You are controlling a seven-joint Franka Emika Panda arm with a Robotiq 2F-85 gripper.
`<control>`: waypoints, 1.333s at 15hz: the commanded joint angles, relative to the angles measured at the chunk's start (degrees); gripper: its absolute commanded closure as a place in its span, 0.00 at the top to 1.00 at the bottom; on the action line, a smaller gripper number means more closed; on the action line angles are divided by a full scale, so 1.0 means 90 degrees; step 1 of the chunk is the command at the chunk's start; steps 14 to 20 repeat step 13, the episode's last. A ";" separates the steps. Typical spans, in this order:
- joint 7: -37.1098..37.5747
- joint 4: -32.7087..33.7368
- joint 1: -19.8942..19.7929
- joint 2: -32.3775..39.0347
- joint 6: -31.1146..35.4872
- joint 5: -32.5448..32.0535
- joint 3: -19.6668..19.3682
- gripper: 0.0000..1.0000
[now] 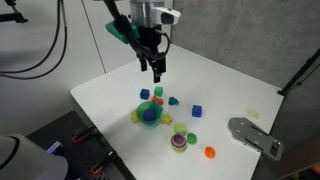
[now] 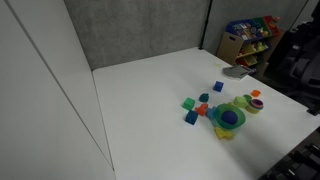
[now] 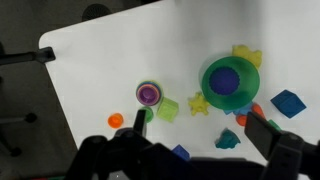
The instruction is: Put the purple bowl in the yellow bowl
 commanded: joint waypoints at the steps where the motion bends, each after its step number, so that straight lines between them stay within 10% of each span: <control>1: -0.0388 -0.0336 0.0018 -0.0894 -0.0340 0.0241 0.0124 1.00; 20: -0.0719 -0.0338 0.0034 -0.1605 -0.1113 0.0505 0.0200 1.00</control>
